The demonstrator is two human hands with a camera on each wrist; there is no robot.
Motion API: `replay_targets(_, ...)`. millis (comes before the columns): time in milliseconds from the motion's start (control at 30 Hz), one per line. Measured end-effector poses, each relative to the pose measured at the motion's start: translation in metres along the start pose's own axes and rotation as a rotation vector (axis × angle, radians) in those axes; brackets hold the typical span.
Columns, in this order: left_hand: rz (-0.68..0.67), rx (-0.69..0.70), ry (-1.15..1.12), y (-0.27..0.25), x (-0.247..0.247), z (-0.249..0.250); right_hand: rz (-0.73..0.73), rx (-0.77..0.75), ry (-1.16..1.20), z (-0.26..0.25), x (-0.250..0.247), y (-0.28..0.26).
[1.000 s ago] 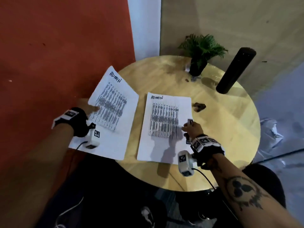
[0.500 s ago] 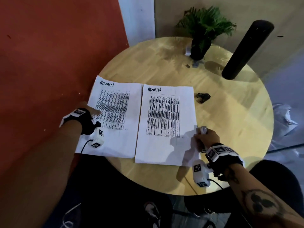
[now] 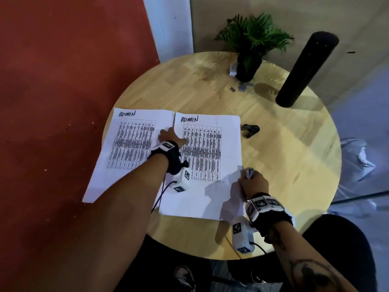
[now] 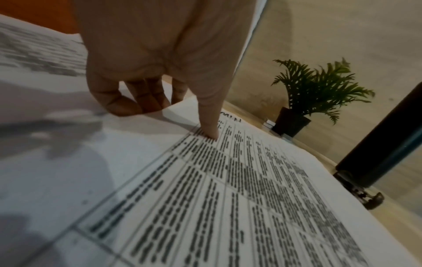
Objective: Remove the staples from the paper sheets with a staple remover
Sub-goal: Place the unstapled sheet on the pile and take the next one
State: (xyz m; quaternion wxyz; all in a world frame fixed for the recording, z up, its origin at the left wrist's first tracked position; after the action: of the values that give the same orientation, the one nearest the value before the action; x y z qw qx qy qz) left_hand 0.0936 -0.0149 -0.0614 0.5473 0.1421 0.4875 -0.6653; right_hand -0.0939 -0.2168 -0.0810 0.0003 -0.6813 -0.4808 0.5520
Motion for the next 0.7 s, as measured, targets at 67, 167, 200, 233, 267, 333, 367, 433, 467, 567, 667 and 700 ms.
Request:
replay_targets(67, 0.002, -0.003, -0.002, -0.003, 0.007, 0.004, 0.026, -0.008, 0.016, 0.008, 0.0, 0.0)
replay_targets(167, 0.014, 0.0, 0.009, -0.005, 0.017, 0.011, 0.028, -0.003, 0.035, 0.019, 0.001, 0.003)
replay_targets(200, 0.021, -0.009, 0.008, -0.005, 0.02, 0.012, 0.025, 0.0, 0.035, 0.02, 0.0, 0.003)
replay_targets(233, 0.02, -0.022, 0.007, -0.008, 0.022, 0.014, 0.023, 0.005, 0.032, 0.02, 0.0, 0.004)
replay_targets(267, 0.023, -0.036, 0.0, -0.01, 0.023, 0.017, 0.022, 0.01, 0.031, 0.02, -0.001, 0.005)
replay_targets(333, 0.024, -0.082, -0.011, -0.01, 0.023, 0.02, 0.013, 0.02, 0.034, 0.019, -0.002, 0.005)
replay_targets(367, 0.002, -0.115, -0.025, -0.012, 0.021, 0.021, 0.006, 0.026, 0.035, 0.019, -0.001, 0.006)
replay_targets(433, -0.031, -0.149, -0.111, -0.01, 0.021, 0.024, -0.003, 0.028, 0.023, 0.019, -0.002, 0.008)
replay_targets(467, -0.033, -0.153, -0.154, -0.008, 0.022, 0.024, -0.005, 0.025, 0.016, 0.018, -0.002, 0.008)
replay_targets(567, -0.125, -0.198, -0.131, -0.011, 0.013, 0.026, -0.017, 0.022, -0.001, 0.017, -0.004, 0.008)
replay_targets(667, -0.263, -0.228, -0.228, -0.019, 0.006, 0.028, -0.021, 0.012, -0.02, 0.017, -0.005, 0.006)
replay_targets(700, -0.3, -0.228, -0.248, -0.022, 0.003, 0.027, -0.023, 0.011, -0.023, 0.017, -0.004, 0.006)
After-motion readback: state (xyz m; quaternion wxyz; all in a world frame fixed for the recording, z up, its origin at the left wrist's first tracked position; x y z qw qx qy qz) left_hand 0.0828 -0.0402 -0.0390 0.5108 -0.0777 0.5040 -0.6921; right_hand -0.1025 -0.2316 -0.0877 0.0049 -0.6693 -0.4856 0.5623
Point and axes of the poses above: each hand's wrist, its own y-axis towards the middle knuckle, its own x-axis out of the palm, z = x × y, the point moved 1 cm from there along y, towards the middle knuckle, and after that the axes turned 10 degrees about -y, right-handed, at the moved point
